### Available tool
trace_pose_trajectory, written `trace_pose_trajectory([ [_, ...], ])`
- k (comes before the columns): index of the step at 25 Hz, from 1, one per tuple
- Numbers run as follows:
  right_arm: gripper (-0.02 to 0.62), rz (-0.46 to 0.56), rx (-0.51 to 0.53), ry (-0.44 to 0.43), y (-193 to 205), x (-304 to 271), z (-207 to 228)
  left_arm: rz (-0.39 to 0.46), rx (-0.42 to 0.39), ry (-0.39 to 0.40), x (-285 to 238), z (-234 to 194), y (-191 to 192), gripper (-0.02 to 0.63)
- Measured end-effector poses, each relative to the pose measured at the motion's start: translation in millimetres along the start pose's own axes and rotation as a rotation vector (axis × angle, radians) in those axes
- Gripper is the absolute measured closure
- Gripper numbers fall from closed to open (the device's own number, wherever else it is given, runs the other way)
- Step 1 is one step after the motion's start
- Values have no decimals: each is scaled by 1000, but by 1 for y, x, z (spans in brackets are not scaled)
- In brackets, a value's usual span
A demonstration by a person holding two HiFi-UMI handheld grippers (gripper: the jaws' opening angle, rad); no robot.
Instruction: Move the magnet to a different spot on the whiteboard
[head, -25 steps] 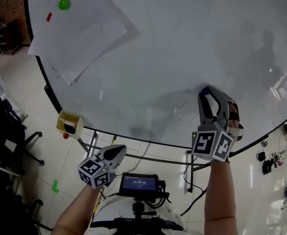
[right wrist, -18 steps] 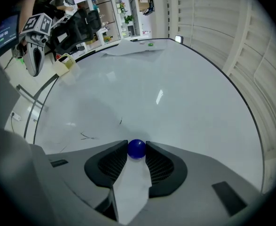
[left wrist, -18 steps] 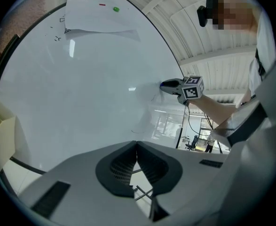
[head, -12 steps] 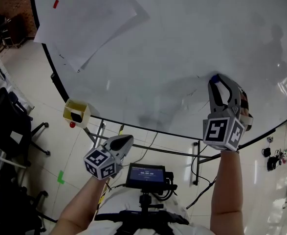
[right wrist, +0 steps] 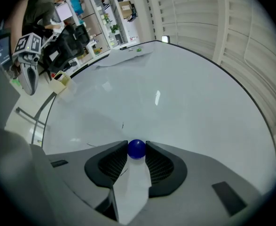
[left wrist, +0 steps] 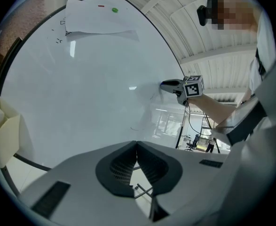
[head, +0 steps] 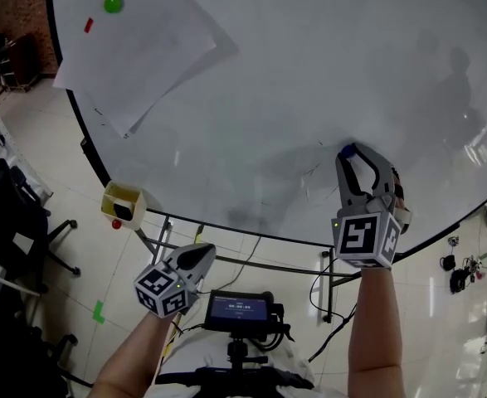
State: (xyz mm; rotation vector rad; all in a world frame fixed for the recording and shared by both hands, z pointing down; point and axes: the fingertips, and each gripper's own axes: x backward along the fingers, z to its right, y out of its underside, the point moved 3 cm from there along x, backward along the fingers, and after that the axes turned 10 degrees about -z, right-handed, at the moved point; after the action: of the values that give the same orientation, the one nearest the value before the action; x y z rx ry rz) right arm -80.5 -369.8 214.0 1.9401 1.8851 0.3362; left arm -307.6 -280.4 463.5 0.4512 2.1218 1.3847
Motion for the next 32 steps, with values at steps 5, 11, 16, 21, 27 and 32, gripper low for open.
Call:
trace_pose_trajectory([
  [5,443,52,-254,-86,17,14,4,-9,-11,19,-3,7,1,601],
  [11,443,138,-566,-216,45,45,1,-48,-26,74,-14,26,12,601],
  [16,443,208,-799,-325,71,68,-9,-79,-46,113,-27,47,18,601],
  [21,443,249,-940,-383,98,88,-18,-107,-106,137,-33,74,21,601],
  [27,442,286,-997,-417,131,114,-25,-104,-155,132,-47,99,14,601],
  [32,443,298,-1024,-469,170,145,-34,-114,-166,120,-68,136,17,601],
])
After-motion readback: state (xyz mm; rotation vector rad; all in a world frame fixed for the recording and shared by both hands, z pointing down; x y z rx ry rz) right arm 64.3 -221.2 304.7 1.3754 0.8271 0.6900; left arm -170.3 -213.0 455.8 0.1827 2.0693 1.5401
